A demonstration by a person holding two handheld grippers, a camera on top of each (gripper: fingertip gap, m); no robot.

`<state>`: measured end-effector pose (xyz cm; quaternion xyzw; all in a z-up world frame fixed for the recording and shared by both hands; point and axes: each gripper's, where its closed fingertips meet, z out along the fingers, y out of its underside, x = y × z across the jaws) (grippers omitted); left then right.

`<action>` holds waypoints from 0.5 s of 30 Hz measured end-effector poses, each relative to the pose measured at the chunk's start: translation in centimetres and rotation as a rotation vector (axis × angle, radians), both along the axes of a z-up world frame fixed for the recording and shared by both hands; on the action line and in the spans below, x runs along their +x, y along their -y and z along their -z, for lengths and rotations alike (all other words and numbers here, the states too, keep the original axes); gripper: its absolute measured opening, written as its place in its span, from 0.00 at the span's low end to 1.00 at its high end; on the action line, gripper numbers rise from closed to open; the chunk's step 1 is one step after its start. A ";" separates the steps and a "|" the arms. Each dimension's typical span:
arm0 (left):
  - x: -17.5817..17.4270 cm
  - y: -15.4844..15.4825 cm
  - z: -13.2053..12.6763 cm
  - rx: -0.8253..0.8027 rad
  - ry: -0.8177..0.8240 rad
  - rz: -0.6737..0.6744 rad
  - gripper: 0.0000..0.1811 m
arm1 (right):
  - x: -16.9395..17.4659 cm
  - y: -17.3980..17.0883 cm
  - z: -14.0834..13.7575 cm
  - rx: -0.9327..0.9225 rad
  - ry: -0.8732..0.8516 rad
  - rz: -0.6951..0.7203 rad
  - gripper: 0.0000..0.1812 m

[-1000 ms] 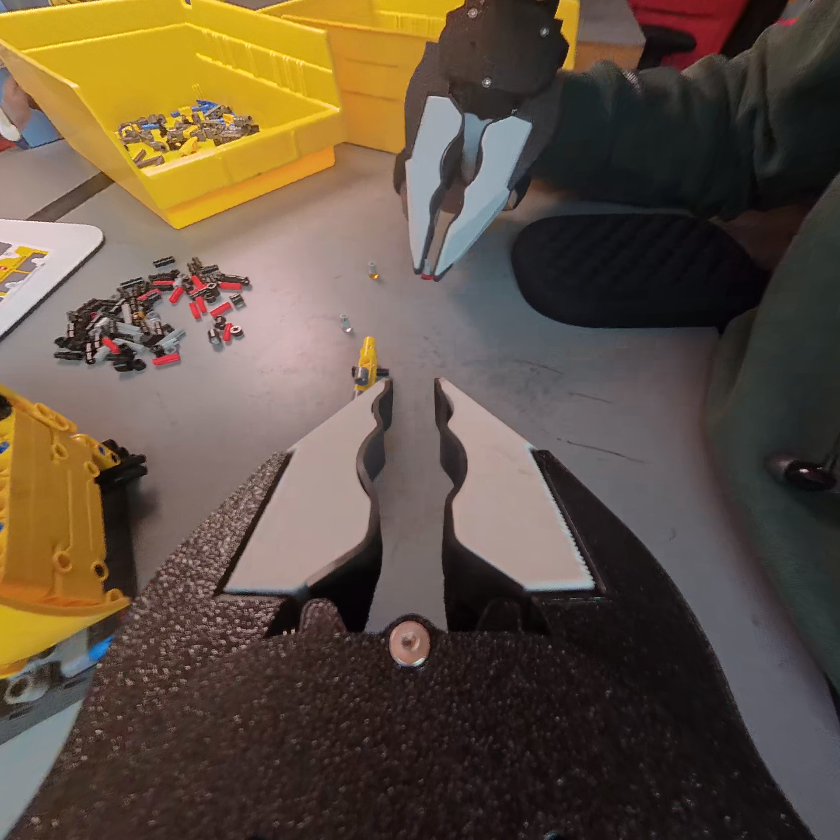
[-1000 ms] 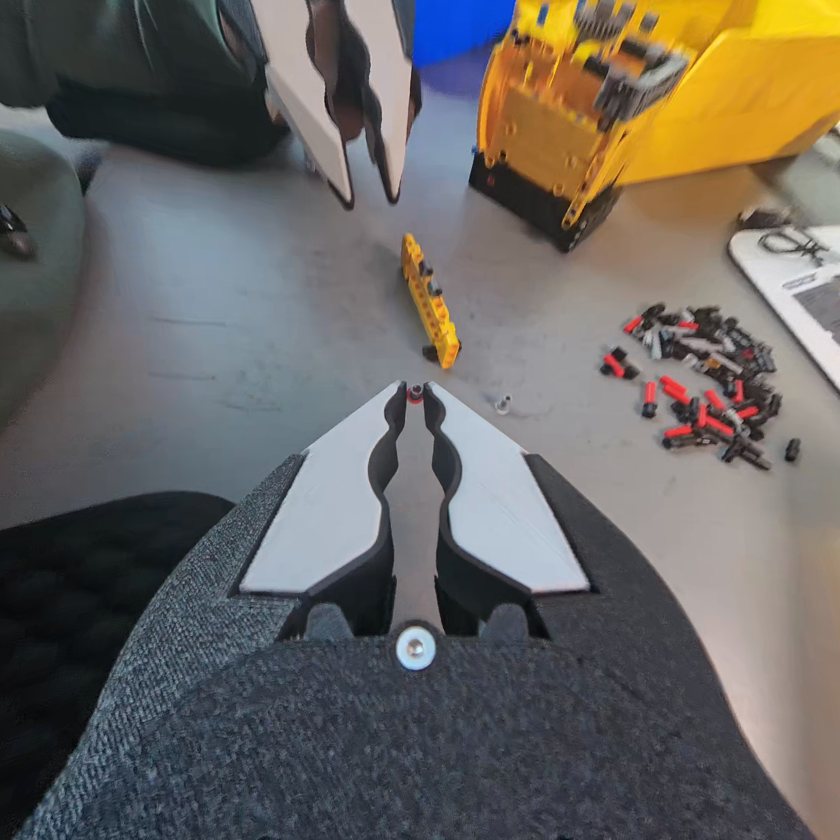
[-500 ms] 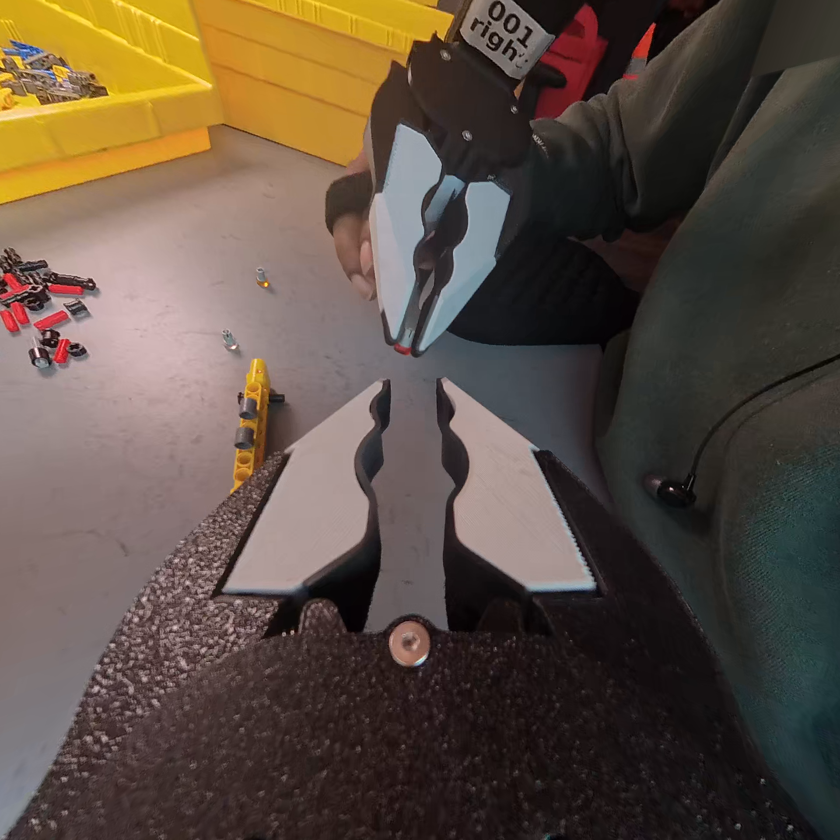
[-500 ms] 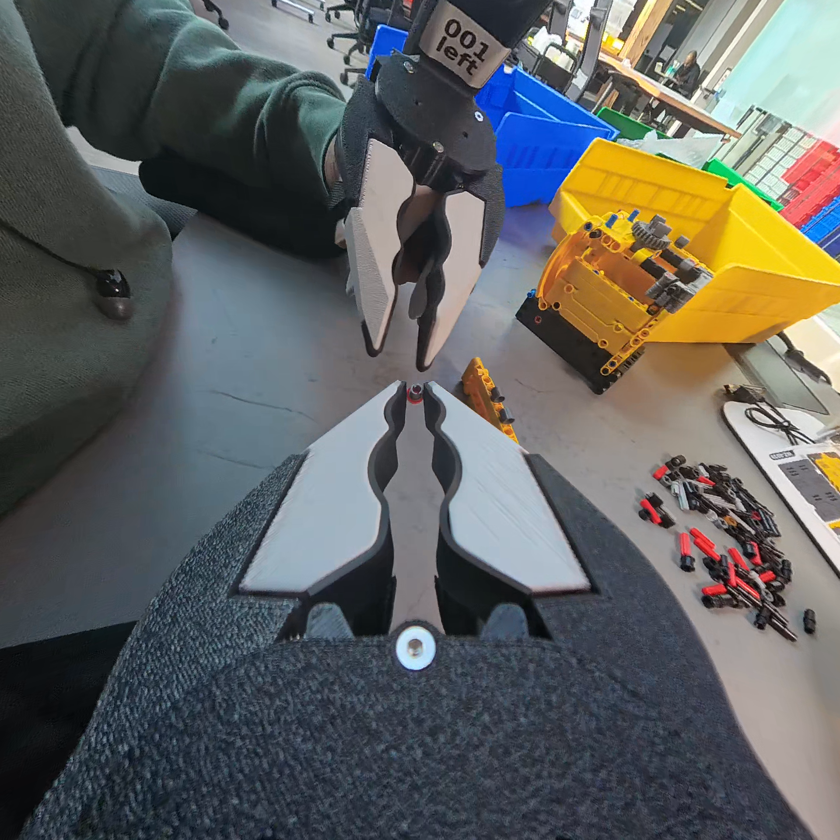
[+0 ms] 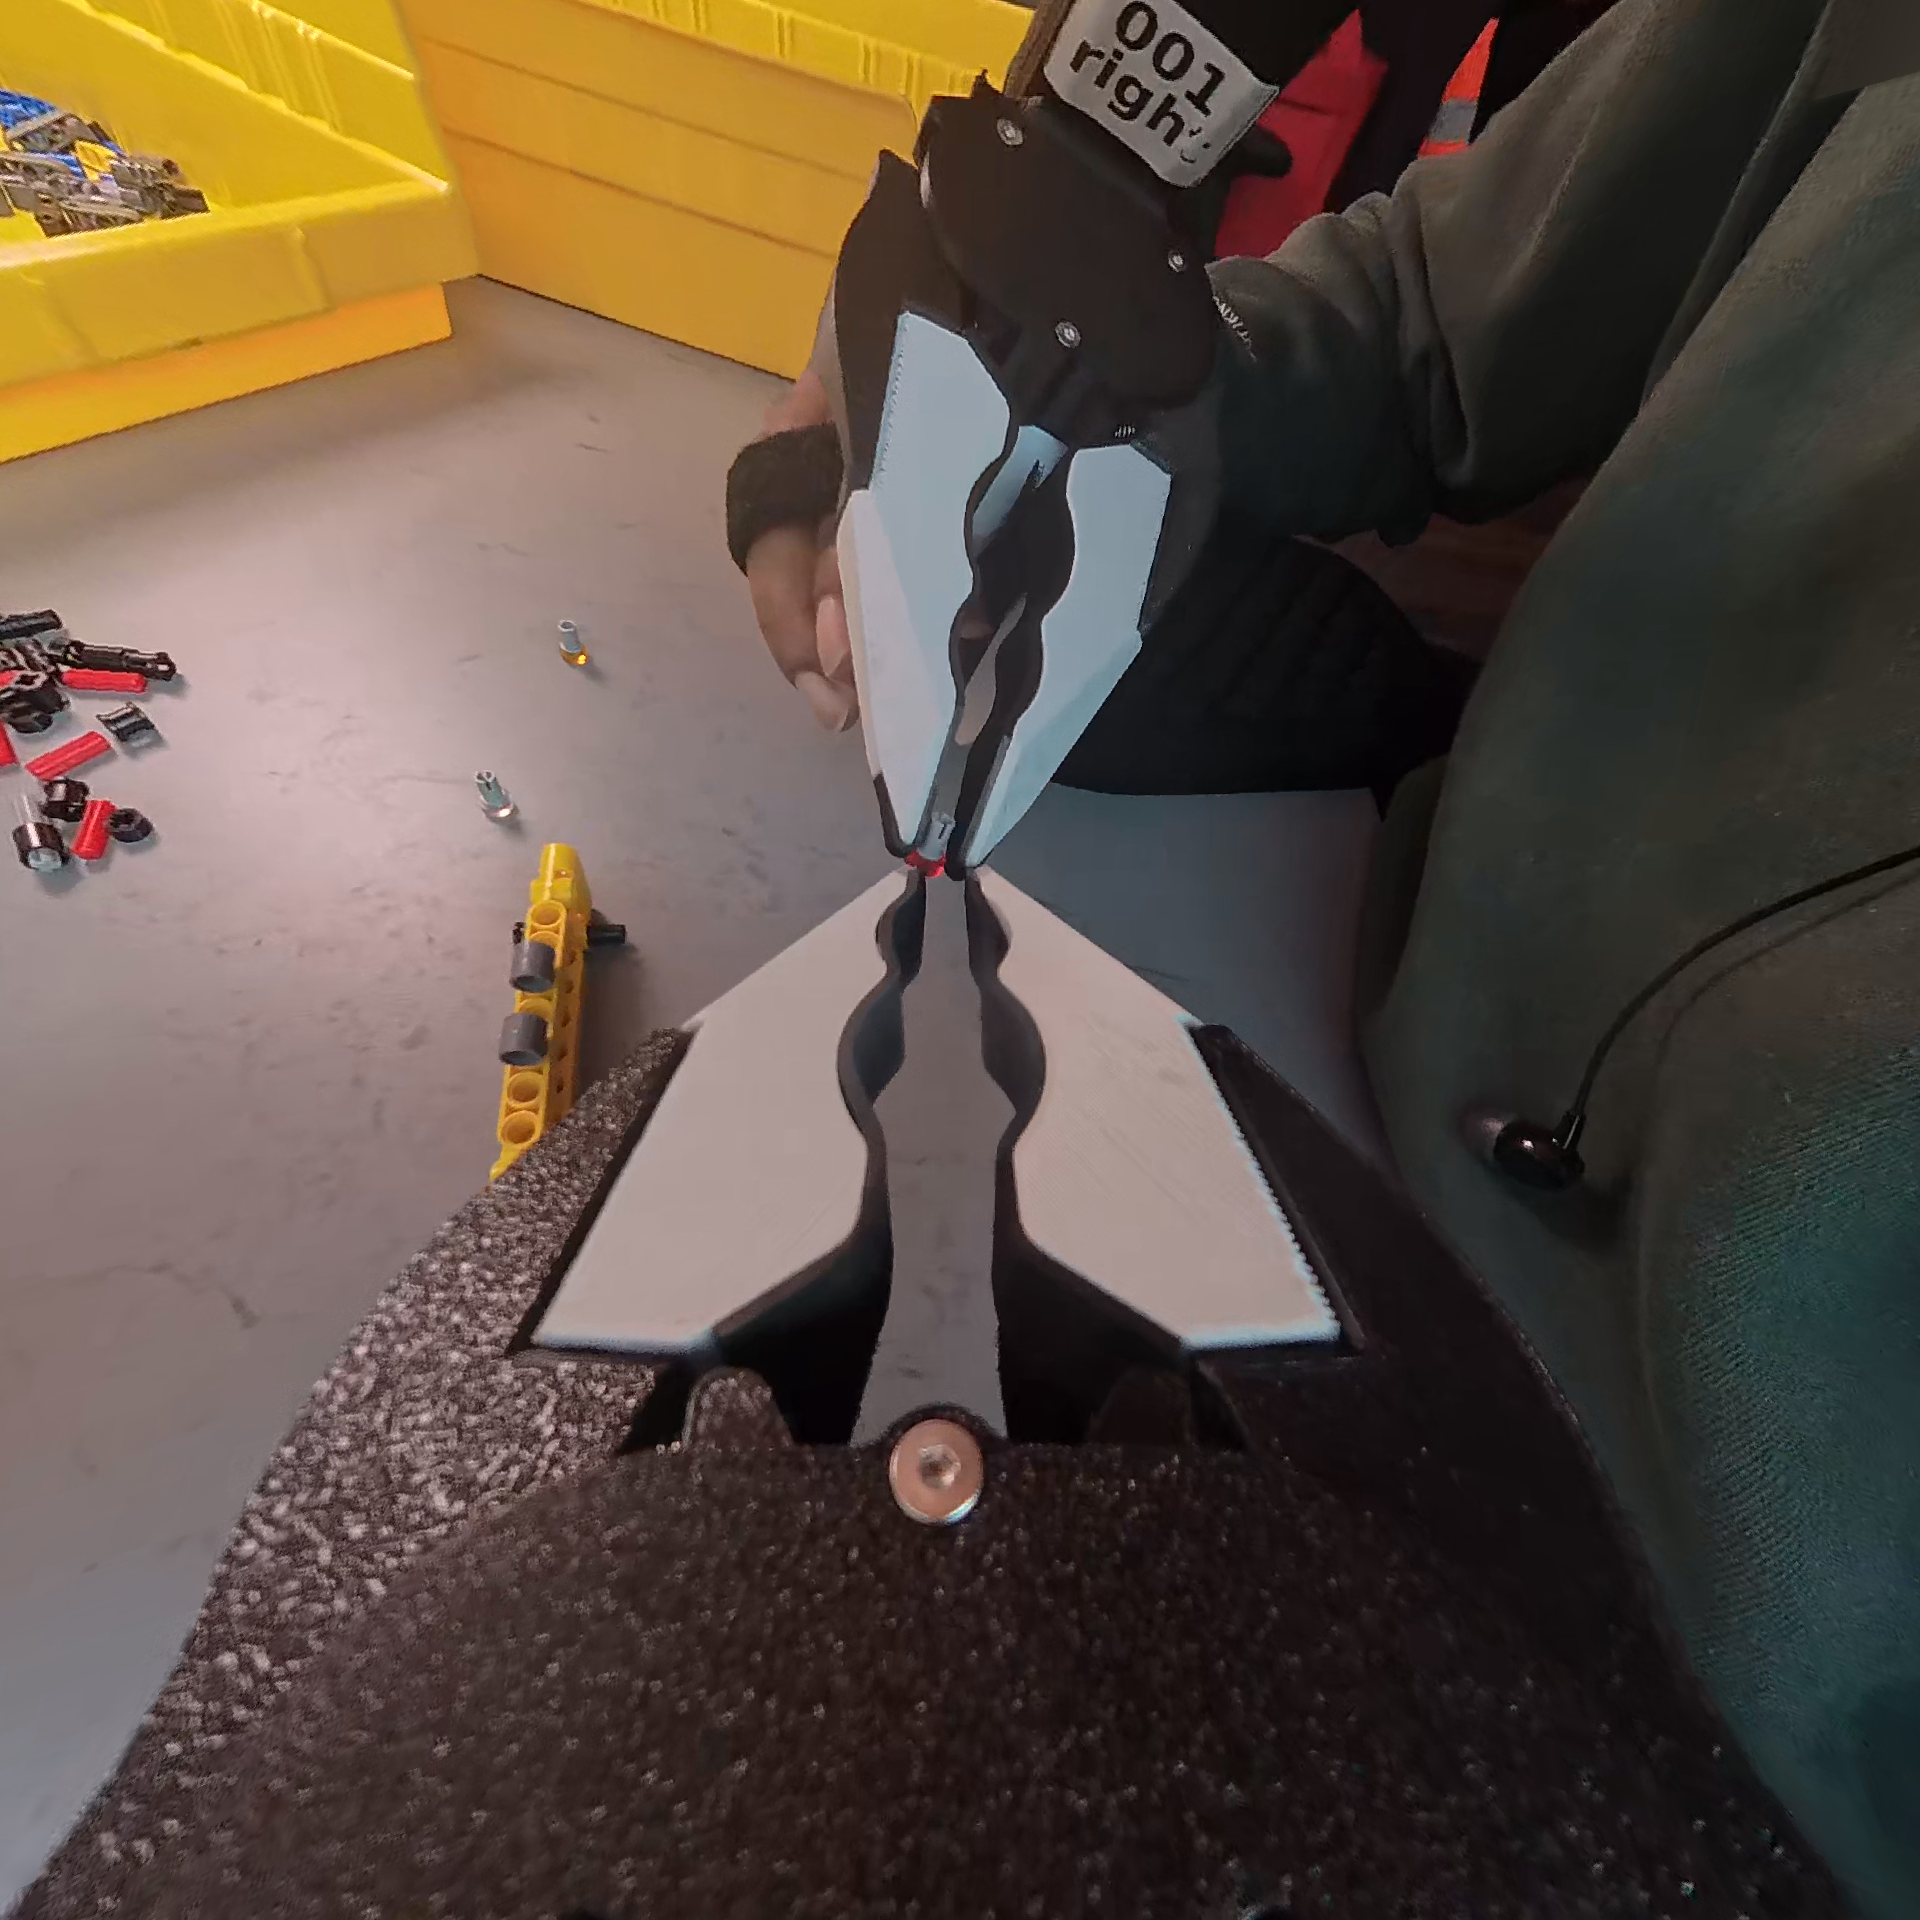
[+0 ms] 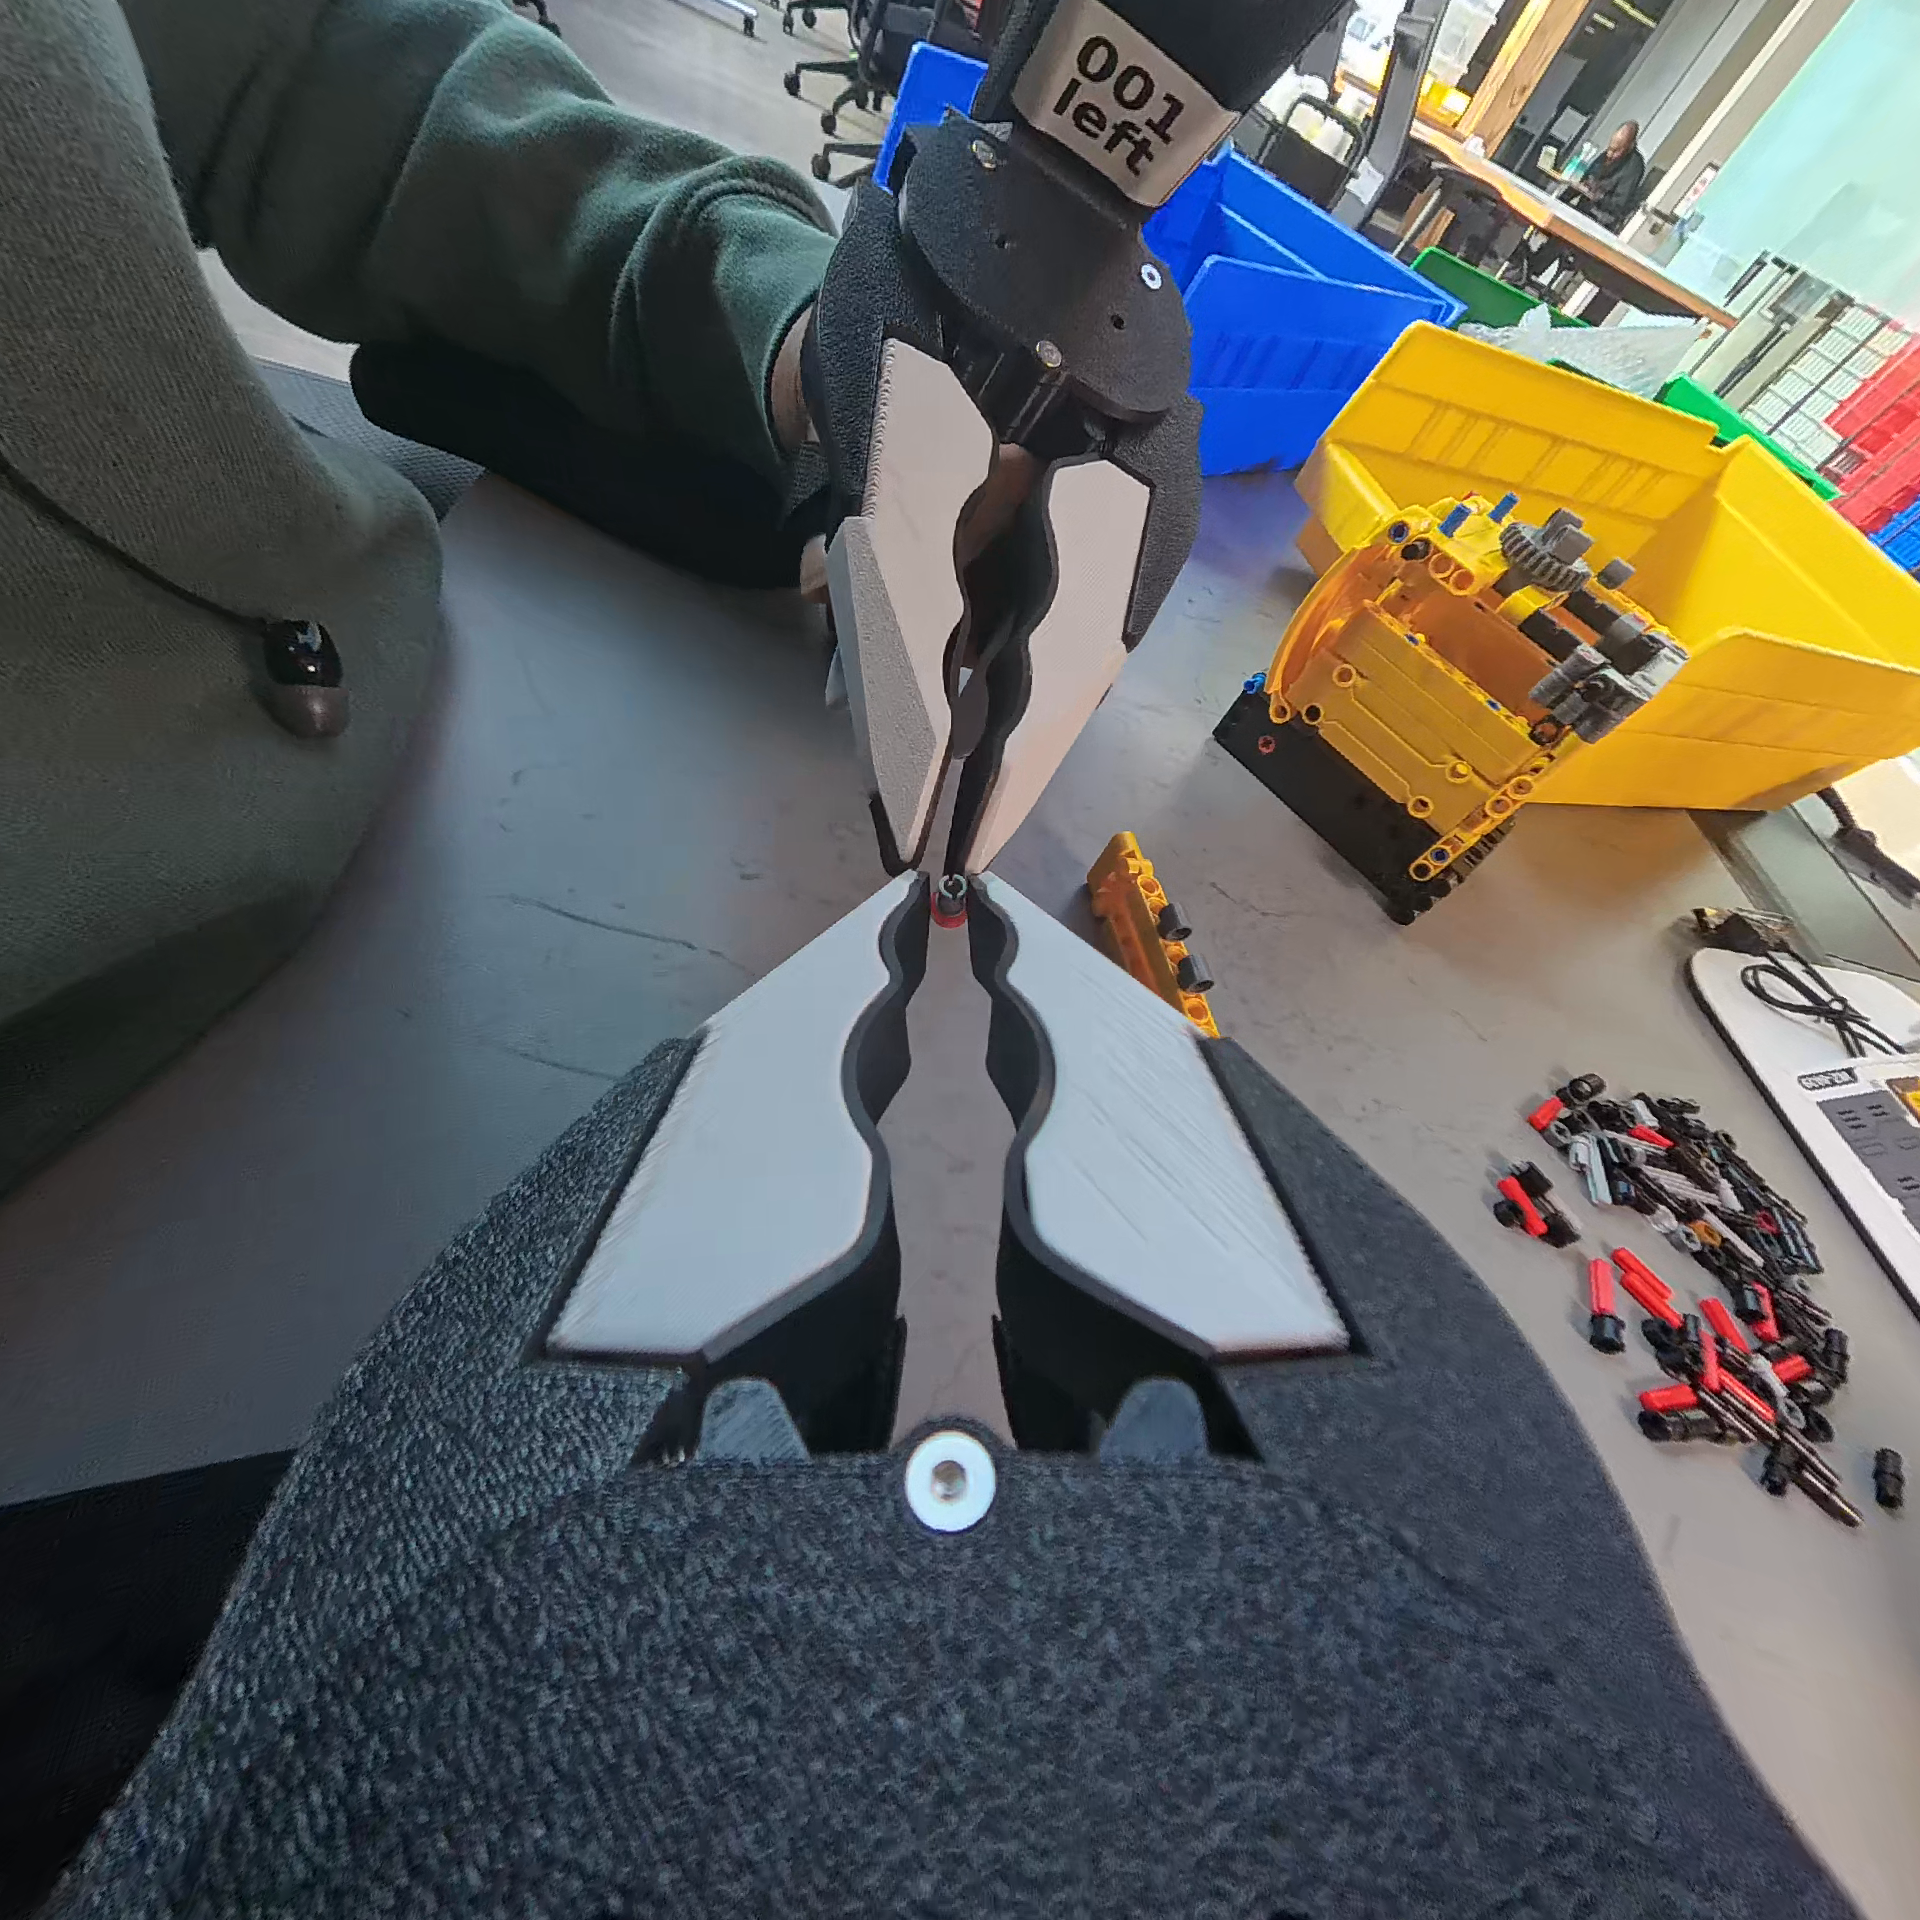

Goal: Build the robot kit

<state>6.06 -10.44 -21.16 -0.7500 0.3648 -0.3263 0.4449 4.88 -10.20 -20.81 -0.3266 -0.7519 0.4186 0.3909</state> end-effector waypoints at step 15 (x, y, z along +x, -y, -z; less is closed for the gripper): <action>-0.7 -2.9 -1.2 -0.023 0.109 -0.161 0.10 | -1.2 -2.9 -1.3 0.045 -0.084 0.162 0.04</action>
